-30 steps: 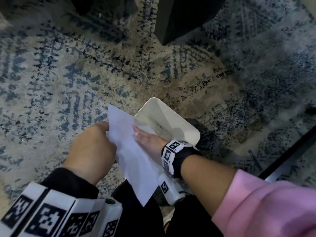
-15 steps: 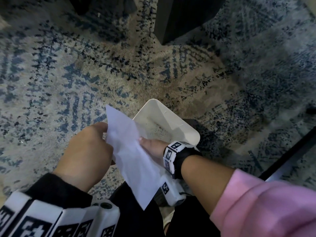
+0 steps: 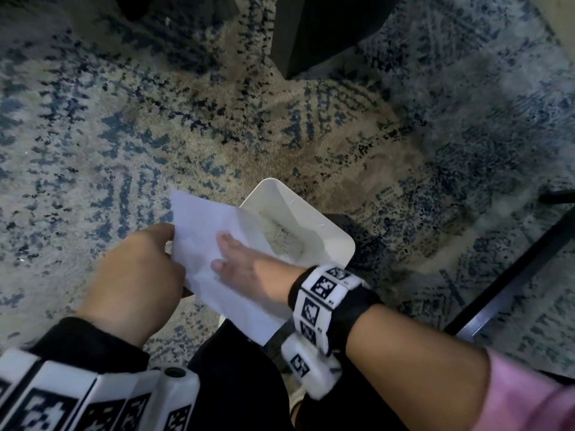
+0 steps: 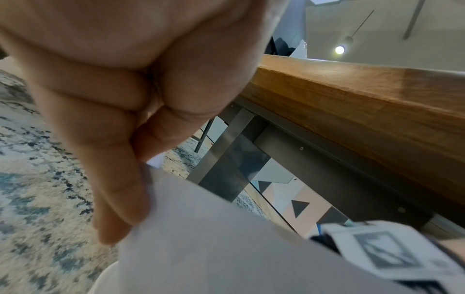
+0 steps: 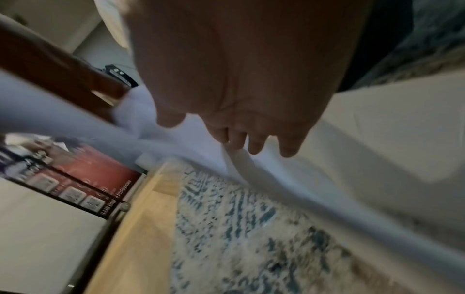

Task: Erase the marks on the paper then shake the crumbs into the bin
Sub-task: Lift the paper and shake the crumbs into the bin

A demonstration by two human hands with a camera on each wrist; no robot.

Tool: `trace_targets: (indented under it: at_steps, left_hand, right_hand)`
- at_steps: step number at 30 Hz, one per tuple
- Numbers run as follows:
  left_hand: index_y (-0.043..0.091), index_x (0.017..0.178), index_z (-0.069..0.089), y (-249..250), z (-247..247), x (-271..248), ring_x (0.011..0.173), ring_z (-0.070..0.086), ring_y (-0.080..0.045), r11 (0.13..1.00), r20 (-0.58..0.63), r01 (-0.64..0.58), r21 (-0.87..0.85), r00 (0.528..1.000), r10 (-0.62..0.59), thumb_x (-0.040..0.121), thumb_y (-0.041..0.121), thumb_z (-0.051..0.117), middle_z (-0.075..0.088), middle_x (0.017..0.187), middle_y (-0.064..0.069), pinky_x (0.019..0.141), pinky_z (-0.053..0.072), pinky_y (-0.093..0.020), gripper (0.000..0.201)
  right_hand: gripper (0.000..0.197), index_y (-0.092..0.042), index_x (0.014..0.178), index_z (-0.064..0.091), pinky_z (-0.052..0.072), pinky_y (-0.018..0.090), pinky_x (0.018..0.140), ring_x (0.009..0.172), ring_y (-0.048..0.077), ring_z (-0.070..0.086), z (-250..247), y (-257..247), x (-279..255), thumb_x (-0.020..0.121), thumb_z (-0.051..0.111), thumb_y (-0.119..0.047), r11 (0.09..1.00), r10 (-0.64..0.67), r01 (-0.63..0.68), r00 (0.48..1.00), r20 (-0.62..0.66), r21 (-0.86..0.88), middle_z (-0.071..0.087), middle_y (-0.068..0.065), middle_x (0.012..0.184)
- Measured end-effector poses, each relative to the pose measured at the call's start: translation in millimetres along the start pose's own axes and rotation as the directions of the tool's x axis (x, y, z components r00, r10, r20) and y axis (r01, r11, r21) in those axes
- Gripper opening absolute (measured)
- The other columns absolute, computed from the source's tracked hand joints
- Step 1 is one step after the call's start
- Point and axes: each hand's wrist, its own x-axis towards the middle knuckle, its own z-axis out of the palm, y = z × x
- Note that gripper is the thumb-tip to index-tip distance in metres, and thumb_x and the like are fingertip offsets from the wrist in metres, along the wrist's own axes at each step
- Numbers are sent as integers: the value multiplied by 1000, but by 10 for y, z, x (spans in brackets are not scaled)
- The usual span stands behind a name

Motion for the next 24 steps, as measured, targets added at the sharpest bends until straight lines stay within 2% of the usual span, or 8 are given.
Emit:
trace_targets:
  at_steps: [3,5,8,12,14,17,21,24]
  left_hand:
    - [19,85,63,-11,23,31,67,69,-33,1000,14,0,-24,1000,1,66,-7,49,72,67,-13,69,57,-51,35]
    - [18,89,64,-21,19,44,65,69,-31,998,17,15,-54,1000,-15,69,-9,47,72,66,-13,70,57,-50,38]
    - [18,87,63,-9,2,37,61,70,-29,997,13,26,-77,1000,-26,69,-10,45,72,63,-13,70,58,-51,38]
    - [22,87,64,20,42,13,71,69,-32,997,59,17,-77,998,-13,63,0,49,73,69,-13,74,57,-50,37]
    - [21,88,63,44,77,20,76,68,-36,997,70,18,-76,997,-12,62,4,51,72,74,-16,77,56,-49,34]
    - [8,83,60,56,69,41,73,67,-37,993,35,18,-113,999,-14,72,-8,51,68,74,-19,72,57,-52,22]
    - [10,88,66,37,5,46,63,69,-28,967,59,89,-240,995,-77,74,-14,47,71,71,-17,70,59,-44,35]
    - [20,75,64,30,-30,24,58,70,-24,968,44,76,-240,997,-67,74,-12,47,72,66,-11,67,58,-38,37]
  right_hand:
    - [62,-18,150,-8,-5,31,116,143,6,-12,199,100,-71,102,23,-42,998,1,-7,996,93,67,-14,-7,157]
    - [66,-14,151,-6,-1,38,118,146,14,-8,211,391,-52,101,24,-45,978,206,-206,973,107,-15,-11,0,159]
    - [70,-13,152,-2,6,43,118,147,25,0,54,713,-34,99,24,-52,809,566,-569,822,-68,-149,-5,10,160]
    - [73,-21,151,-4,-6,30,117,144,12,-14,47,235,-184,93,21,-58,996,70,-79,979,-192,-39,-15,-4,158]
    - [76,-28,150,-4,-7,27,116,143,5,-15,220,-119,-238,85,15,-62,981,-176,188,965,-195,44,-13,-10,158]
    - [79,-31,148,-6,-7,27,116,141,0,-16,377,-194,-226,79,9,-65,954,-230,254,961,-153,163,-13,-15,156]
    - [64,-30,151,-5,-7,43,118,143,6,-13,328,275,-169,95,11,-56,995,73,-73,997,3,64,-13,-16,156]
    - [62,-23,152,-3,-5,49,115,146,21,-9,155,595,-96,100,16,-51,880,451,-460,888,-93,-119,-12,-2,159]
